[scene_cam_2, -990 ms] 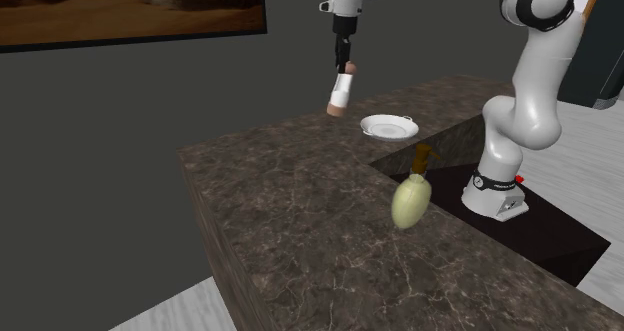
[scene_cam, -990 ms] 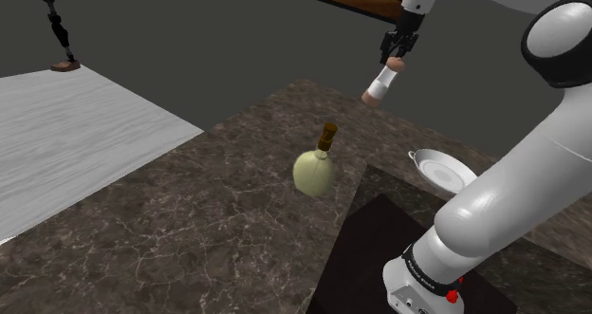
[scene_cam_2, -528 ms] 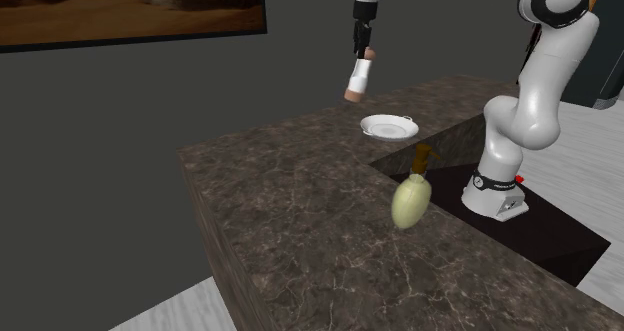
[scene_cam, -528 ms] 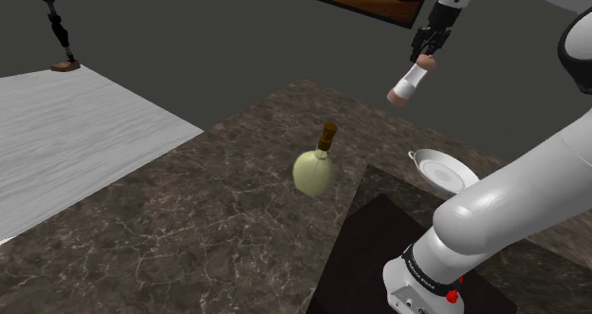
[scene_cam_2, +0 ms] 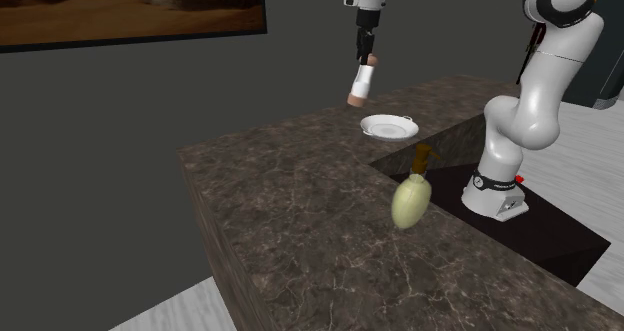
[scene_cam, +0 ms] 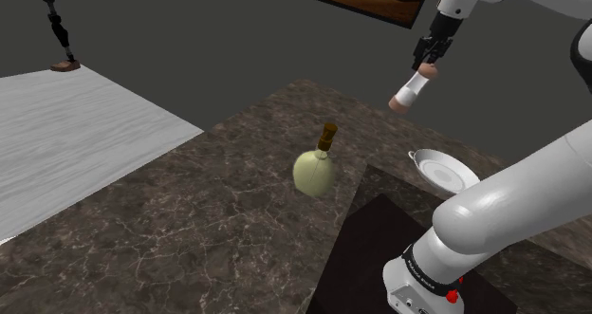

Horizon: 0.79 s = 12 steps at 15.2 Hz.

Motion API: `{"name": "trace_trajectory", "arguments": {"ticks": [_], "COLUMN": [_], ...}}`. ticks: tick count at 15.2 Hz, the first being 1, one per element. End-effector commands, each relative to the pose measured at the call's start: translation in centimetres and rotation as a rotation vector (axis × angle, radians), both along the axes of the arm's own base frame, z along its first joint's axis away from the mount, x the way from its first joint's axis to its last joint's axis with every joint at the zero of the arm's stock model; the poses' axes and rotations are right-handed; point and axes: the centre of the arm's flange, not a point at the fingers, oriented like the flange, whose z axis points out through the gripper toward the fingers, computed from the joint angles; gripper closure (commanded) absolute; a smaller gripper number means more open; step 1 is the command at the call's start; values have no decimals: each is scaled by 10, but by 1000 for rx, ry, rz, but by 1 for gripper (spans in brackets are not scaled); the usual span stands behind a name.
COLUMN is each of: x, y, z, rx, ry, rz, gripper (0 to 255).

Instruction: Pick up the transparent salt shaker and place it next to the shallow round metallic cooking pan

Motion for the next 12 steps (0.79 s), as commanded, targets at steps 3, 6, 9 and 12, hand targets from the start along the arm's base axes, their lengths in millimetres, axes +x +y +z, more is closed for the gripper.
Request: {"name": "trace_trajectory", "arguments": {"ticks": [3, 6, 9, 12], "x": [-1, -1, -1, -1], "y": [0, 0, 0, 0], "z": [-21, -37, -53, -68], "rx": [0, 0, 0, 0], "ry": [-1, -1, -1, -1], "rz": [0, 0, 0, 0], "gripper": [255, 255, 255, 255]}}
